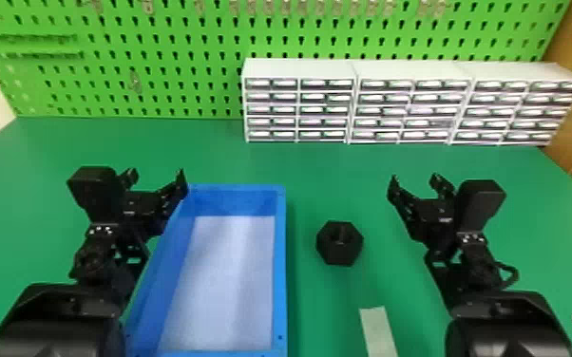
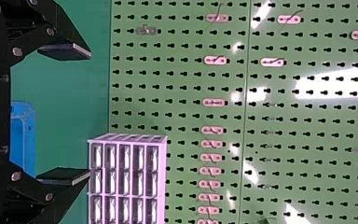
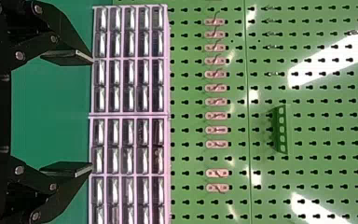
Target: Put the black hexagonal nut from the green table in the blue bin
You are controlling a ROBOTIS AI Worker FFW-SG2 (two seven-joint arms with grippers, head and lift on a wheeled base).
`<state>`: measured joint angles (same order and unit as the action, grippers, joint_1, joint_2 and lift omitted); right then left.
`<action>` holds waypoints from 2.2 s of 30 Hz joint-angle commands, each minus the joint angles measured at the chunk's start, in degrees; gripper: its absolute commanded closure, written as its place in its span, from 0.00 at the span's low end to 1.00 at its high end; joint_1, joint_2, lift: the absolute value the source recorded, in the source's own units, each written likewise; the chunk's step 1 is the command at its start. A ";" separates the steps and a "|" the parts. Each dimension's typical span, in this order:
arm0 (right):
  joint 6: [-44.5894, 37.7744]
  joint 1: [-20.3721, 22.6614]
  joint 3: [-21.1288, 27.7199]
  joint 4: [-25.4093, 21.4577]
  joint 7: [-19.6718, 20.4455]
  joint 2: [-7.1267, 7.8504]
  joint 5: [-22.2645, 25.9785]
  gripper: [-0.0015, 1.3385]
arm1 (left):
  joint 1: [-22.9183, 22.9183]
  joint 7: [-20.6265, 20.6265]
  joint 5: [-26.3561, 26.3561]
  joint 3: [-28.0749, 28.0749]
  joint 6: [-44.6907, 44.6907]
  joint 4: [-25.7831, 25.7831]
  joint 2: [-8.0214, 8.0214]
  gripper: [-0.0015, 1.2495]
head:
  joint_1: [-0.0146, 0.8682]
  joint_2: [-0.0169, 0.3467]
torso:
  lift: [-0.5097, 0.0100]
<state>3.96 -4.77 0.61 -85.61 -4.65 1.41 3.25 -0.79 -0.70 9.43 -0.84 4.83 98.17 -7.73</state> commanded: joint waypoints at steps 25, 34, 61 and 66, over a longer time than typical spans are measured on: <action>-1.06 0.02 -0.09 -0.35 0.00 0.00 0.00 0.35 | -0.09 0.00 0.15 0.14 0.00 0.00 0.00 0.29 | 0.79 0.19 | 0.79; -5.28 -0.24 0.44 -2.46 0.00 0.00 0.09 0.35 | -0.18 0.00 0.15 0.23 0.00 0.00 0.00 0.29 | 0.79 0.19 | 0.79; -51.25 -16.94 -10.28 -9.84 -5.98 3.16 -4.31 0.33 | -0.61 0.00 -0.11 0.76 0.00 0.44 0.00 0.29 | 0.79 0.19 | 0.79; -55.11 -20.81 -11.86 -4.92 -9.32 3.16 -5.36 0.33 | -0.61 0.00 -0.11 0.84 0.00 0.53 0.00 0.29 | 0.79 0.19 | 0.79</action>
<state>-48.21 -22.69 -10.08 -94.17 -11.94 4.60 -1.07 -1.40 -0.70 9.33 -0.05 4.83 98.65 -7.73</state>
